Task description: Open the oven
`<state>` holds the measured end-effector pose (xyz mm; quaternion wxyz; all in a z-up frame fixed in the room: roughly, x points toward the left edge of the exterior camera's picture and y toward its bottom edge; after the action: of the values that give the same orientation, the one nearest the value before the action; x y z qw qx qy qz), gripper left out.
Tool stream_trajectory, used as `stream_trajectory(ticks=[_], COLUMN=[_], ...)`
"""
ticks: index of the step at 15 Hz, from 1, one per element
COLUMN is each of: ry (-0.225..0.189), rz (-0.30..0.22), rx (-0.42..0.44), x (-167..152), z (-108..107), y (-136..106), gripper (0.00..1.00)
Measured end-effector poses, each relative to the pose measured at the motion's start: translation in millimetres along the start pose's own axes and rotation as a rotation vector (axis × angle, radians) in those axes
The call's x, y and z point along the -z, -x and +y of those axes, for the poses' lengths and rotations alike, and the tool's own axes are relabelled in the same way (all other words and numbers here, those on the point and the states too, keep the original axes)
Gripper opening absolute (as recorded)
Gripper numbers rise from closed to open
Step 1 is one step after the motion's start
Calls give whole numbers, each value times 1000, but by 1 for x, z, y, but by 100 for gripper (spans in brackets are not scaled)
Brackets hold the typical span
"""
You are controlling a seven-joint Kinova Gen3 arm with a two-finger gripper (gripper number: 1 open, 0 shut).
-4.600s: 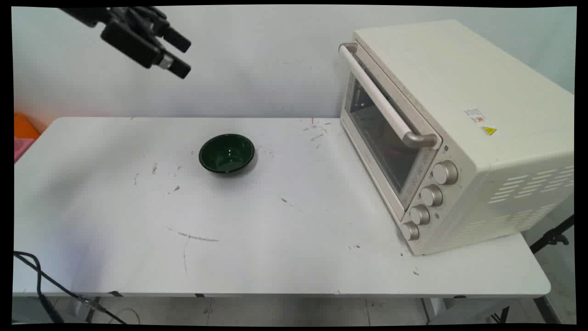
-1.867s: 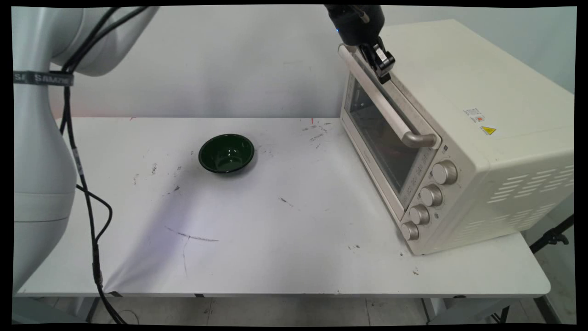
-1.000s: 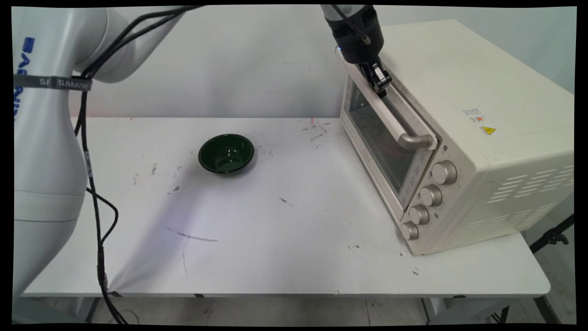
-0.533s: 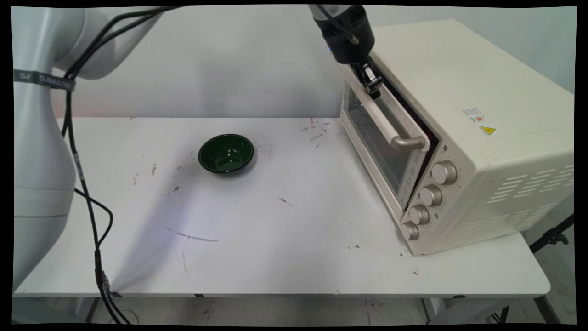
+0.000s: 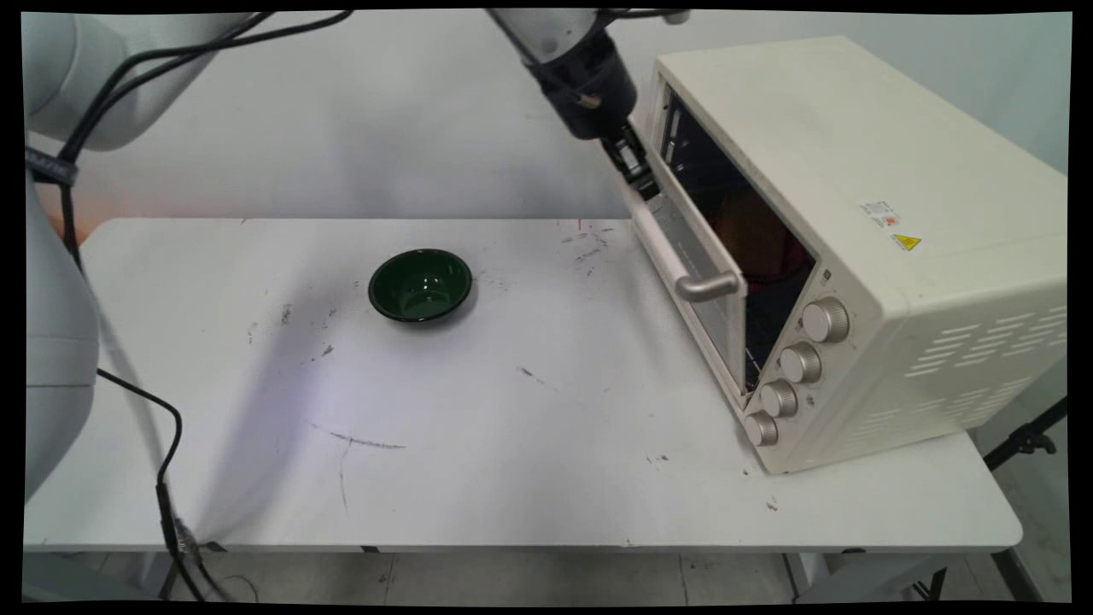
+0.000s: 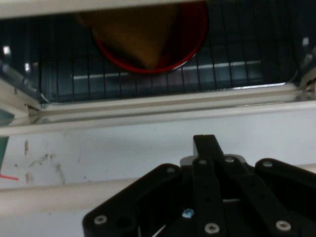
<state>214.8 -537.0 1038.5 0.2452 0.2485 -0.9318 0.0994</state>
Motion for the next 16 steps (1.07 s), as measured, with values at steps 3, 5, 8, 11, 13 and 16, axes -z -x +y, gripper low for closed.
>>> stream_trajectory(ticks=[3, 5, 8, 11, 13, 16], ry=[-8, -9, -10, -11, -9, -6], rz=[14, 28, 51, 82, 102, 132], rx=[9, 17, 29, 41, 46, 53], x=[-2, -4, -6, -10, -13, -18], z=[-6, -8, -11, -13, -14, -14], y=[24, 40, 62, 85, 99, 121], gripper=[0, 0, 0, 0, 0, 0])
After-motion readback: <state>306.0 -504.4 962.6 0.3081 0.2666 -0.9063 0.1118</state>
